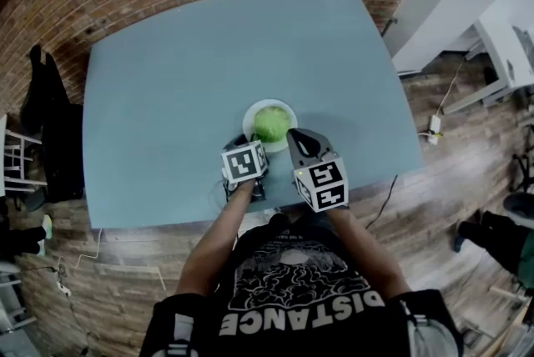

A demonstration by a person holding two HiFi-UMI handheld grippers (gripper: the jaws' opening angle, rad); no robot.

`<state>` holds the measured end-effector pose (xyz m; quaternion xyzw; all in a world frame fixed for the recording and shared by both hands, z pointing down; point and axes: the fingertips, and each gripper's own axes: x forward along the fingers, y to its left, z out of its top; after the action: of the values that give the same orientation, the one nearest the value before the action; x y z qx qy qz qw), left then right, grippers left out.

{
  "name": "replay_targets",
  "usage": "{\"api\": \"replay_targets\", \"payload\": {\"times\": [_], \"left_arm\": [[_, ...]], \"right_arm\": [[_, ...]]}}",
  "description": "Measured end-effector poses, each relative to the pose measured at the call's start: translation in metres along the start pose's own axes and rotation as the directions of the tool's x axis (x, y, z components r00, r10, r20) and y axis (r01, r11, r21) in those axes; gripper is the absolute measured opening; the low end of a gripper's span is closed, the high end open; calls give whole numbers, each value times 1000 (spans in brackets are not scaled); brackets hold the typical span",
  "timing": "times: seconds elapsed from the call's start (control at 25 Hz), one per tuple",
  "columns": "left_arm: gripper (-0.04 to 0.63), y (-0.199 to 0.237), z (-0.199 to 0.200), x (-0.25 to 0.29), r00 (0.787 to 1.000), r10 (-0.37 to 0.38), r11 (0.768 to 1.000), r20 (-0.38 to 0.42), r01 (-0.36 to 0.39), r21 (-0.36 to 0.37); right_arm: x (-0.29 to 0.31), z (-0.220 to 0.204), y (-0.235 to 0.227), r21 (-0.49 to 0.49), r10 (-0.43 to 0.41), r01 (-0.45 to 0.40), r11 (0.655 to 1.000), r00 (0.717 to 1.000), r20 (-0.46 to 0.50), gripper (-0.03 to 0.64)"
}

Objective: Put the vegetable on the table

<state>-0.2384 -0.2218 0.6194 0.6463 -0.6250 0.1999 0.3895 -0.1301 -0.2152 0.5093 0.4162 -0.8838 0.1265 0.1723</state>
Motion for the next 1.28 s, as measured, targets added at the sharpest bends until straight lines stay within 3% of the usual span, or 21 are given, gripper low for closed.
{"api": "replay_targets", "payload": {"times": [0.16,0.32,0.64,0.72,0.8,1.28], "left_arm": [[100,8,6,-7,997,43,998,64,-47,52],[100,8,13,-20,992,32,998,118,-38,49],[98,-27,34,-54,965,-104,989,242,76,123],[60,-33,40,-63,952,-134,986,274,102,130],[18,-38,44,-71,943,-147,983,300,107,147],[2,-64,52,-103,902,-228,965,367,160,208]], "right_arm": [[-2,-1,1,2,-4,4,1000,1000,6,8],[-2,-5,3,9,-2,2,1000,1000,-5,6],[-1,0,11,13,13,-13,1000,1000,2,8],[-2,1,12,18,14,-14,1000,1000,5,8],[-3,3,11,21,14,-14,1000,1000,11,8],[-8,19,15,31,27,-28,999,999,44,8]]}}
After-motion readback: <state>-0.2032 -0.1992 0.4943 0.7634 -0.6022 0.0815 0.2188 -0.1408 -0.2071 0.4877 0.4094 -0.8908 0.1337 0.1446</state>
